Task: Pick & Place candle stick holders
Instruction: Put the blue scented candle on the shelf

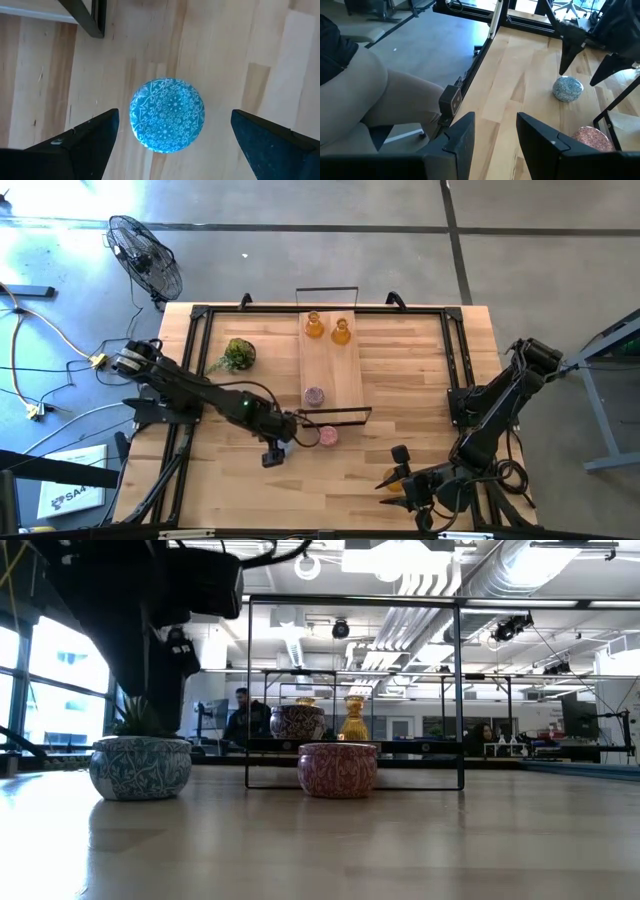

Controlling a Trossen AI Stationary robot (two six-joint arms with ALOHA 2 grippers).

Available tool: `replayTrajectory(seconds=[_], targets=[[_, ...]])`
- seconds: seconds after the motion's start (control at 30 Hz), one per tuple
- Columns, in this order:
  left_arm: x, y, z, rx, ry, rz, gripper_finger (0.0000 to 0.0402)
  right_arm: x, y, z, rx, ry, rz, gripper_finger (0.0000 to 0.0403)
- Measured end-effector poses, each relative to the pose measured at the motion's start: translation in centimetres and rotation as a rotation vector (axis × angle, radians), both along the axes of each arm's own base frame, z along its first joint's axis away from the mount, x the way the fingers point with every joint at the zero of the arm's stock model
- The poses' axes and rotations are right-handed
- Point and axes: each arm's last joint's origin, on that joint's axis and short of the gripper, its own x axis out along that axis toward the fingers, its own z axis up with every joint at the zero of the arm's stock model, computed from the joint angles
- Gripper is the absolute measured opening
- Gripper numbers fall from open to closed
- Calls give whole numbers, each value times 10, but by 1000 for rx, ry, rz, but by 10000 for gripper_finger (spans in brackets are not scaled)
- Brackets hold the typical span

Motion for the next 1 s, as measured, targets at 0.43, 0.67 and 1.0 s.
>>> replayTrajectory(seconds=[0.43,0.67,1.0], targets=[[10,-3,-37,44,119,1,376,0,0,0,-1,0,0,140],[13,-4,-47,49,145,23,376,0,0,0,-1,0,0,140],[12,-4,-47,74,145,-23,376,0,0,0,1,0,-3,140]])
